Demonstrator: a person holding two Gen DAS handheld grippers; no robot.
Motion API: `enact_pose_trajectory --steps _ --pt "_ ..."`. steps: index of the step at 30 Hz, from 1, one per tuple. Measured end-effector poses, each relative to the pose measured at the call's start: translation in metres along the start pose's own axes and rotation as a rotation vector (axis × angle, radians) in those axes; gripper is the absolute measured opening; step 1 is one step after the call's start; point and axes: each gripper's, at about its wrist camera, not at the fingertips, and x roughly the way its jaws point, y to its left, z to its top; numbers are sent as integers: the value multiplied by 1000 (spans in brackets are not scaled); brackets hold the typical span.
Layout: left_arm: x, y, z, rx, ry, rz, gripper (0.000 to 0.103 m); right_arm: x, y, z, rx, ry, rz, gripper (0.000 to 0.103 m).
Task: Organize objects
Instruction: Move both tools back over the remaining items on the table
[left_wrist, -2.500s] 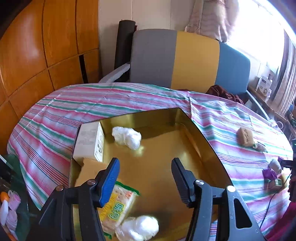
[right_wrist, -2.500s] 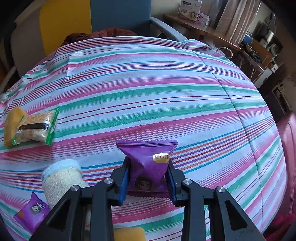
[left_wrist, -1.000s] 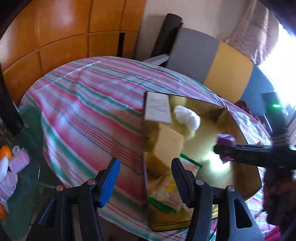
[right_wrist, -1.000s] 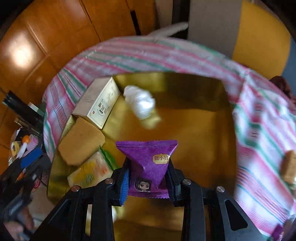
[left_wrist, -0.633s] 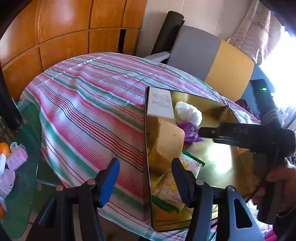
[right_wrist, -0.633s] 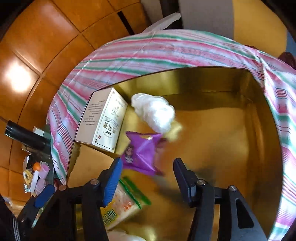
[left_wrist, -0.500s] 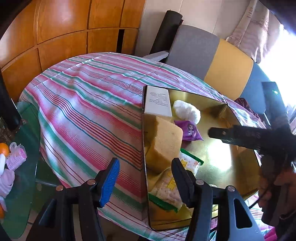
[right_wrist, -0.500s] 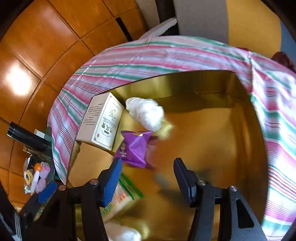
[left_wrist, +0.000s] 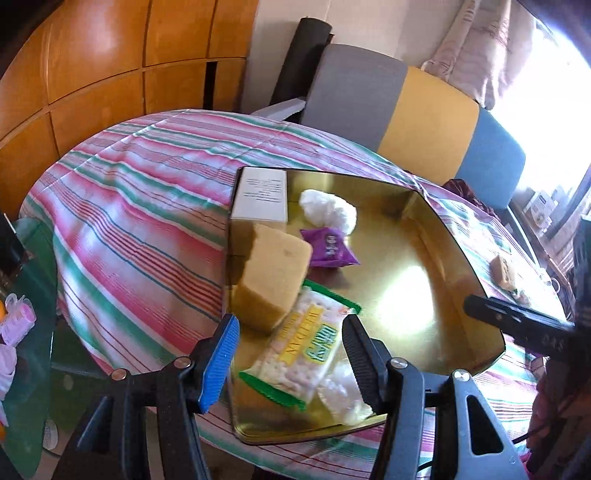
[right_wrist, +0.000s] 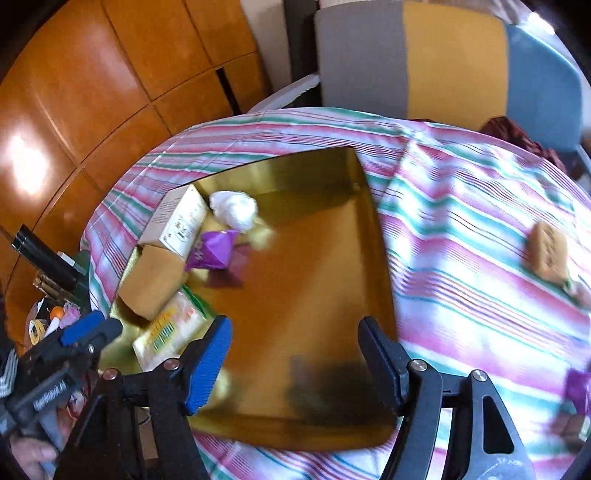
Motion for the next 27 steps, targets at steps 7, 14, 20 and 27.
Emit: enact_pose_trajectory --steps 7,14,20,27 --pt "-2 -29 3 66 3 -27 58 -54 -40 -21 72 -78 27 72" --pt "-7 -63 10 145 -8 -81 58 -98 -110 -39 182 -115 -97 76" --pt "-3 -91 8 208 13 -123 58 -131 -198 -78 371 -90 -264 76" --pt "0 -127 4 288 32 -178 58 -184 -274 -109 544 -136 -359 76"
